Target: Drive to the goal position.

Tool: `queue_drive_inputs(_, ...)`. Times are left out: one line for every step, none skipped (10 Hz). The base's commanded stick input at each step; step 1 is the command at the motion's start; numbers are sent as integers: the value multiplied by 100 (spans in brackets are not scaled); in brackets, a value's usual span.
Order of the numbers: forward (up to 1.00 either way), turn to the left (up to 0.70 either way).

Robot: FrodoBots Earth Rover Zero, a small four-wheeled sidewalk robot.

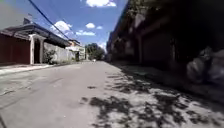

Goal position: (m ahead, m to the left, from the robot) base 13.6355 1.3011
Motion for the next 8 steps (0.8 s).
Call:
queue_drive_inputs(100,16)
queue_drive_inputs(100,38)
queue_drive_inputs(100,26)
queue_drive_inputs(100,11)
queue_drive_inputs(100,0)
queue_drive_inputs(100,0)
queue_drive_inputs(100,0)
queue_drive_inputs(100,0)
